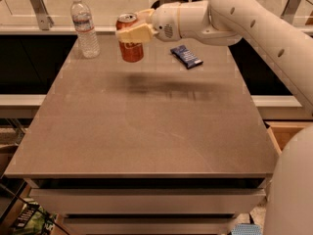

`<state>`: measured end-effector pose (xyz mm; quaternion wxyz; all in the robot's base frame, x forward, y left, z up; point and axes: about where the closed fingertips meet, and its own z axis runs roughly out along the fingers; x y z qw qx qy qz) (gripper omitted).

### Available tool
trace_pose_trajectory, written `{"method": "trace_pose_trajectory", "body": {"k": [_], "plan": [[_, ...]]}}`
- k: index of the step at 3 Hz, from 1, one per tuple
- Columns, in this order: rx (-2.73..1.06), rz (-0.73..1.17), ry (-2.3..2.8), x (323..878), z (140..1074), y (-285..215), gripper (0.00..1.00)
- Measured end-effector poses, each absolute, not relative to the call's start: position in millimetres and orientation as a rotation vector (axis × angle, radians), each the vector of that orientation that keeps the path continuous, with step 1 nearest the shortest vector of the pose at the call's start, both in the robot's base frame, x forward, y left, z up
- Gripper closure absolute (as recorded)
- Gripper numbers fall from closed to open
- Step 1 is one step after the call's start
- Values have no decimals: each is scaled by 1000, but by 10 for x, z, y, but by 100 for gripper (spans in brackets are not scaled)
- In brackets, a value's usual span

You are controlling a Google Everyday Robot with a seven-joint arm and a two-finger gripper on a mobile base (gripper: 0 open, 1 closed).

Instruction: Move coke can near water bottle

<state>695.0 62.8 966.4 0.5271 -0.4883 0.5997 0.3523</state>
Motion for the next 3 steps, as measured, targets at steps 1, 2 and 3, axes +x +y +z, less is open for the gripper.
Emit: {"method": "trace_pose_trajectory", "body": {"k": [1,2,3], "plan": [[-1174,828,1447,7067,9601,722,100],[-1177,823,1446,7183,9530,830,100],[-1169,824,1436,7520,9202,1205,100]]}}
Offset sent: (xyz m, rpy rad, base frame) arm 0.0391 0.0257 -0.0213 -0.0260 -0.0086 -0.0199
